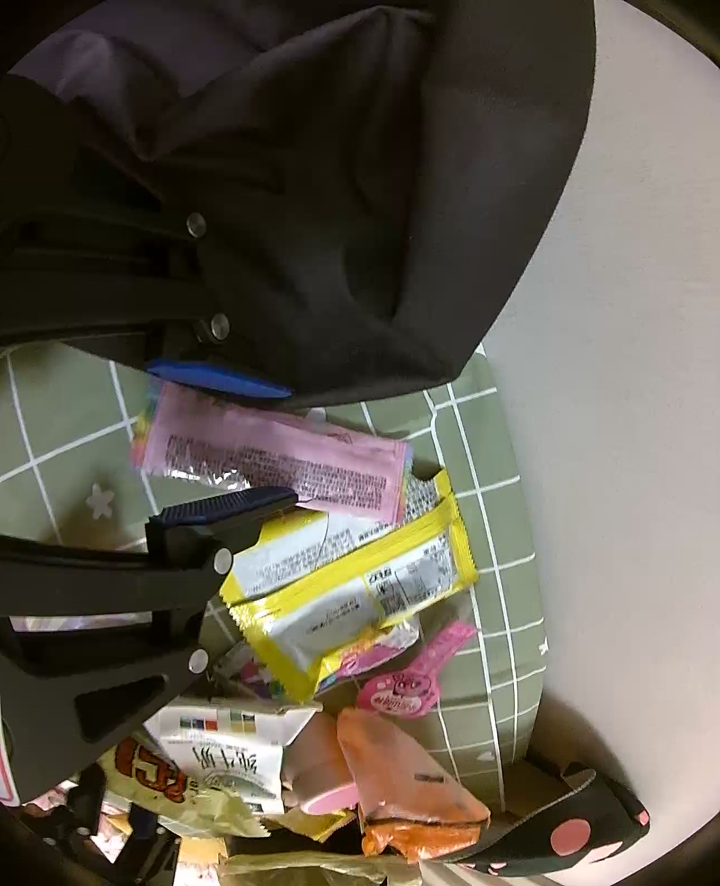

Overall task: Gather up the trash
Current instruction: 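Grasp the pink wrapper with the left tool while the right tool grasps a yellow chip bag, then carry the pink wrapper and yellow chip bag into the trash bag and release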

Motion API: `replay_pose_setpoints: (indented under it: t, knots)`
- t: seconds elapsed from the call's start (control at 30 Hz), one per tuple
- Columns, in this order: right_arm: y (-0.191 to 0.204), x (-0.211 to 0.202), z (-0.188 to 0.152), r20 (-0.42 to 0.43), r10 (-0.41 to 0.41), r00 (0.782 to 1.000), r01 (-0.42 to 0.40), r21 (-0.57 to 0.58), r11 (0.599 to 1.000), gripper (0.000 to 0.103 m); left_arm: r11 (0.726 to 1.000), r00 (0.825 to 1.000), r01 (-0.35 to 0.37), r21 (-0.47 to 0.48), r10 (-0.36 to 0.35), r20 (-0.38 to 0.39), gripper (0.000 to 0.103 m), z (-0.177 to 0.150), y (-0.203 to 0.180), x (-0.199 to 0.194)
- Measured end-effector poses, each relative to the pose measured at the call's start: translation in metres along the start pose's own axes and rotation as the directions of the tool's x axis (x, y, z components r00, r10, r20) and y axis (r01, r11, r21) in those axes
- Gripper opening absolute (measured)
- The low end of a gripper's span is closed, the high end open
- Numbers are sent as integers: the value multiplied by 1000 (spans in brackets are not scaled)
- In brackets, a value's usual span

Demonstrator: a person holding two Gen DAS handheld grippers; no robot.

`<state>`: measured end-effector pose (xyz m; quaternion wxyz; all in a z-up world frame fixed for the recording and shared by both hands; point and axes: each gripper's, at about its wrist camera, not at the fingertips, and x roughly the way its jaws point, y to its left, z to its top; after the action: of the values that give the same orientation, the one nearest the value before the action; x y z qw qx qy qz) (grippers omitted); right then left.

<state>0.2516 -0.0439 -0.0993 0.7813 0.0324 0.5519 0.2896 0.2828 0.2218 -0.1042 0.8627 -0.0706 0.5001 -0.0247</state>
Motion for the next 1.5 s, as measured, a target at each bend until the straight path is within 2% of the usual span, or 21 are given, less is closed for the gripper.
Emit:
replay_pose_setpoints:
  t: [0.07, 0.37, 0.5, 0.6, 0.73, 0.83, 0.97, 1.1, 1.2, 1.3, 1.43, 1.5]
  knots:
    - [1, -3, 2, 8, -3, 1000, 3, -8, 1000, 28, 1000, 1000, -4, -8, 4, -1, 32, 2, 2, 2]
    - [-11, -49, 6, 103, -102, 989, 106, -31, 994, 26, 997, 998, -41, -63, 37, -54, 32, 10, 5, 15]
    - [-22, -69, 6, 135, -139, 981, 143, -20, 990, 26, 996, 997, -57, -66, 54, -50, 14, 17, -3, 18]
    - [-30, -80, 7, 157, -162, 974, 166, -12, 986, 26, 996, 999, -33, -79, 31, -25, 5, 23, -13, 8]
    - [-38, -98, 12, 203, -191, 960, 195, 0, 981, 26, 997, 999, 5, -73, -1, 46, 4, 33, -33, -19]
    - [-40, -119, 19, 256, -218, 942, 226, -1, 974, 26, 998, 993, 36, -46, -30, 116, 4, 49, -51, -45]
    - [-45, -154, 32, 341, -262, 903, 274, 16, 962, 26, 995, 972, 96, 23, -98, 213, 4, 70, -90, -87]
    - [-51, -199, 42, 426, -319, 847, 335, 39, 941, 26, 978, 945, 157, 137, -189, 266, 4, 87, -145, -118]
    - [-60, -239, 43, 483, -376, 791, 388, 78, 918, 26, 947, 918, 217, 239, -281, 281, 4, 99, -203, -139]
    - [-70, -270, 36, 517, -434, 738, 439, 121, 890, 26, 915, 897, 266, 304, -350, 269, 5, 97, -247, -151]
    - [-83, -304, 20, 532, -513, 674, 503, 178, 846, 26, 858, 872, 328, 395, -435, 223, 5, 86, -304, -158]
    - [-94, -317, 6, 529, -545, 651, 519, 214, 827, 26, 825, 861, 360, 436, -474, 187, 5, 80, -329, -156]
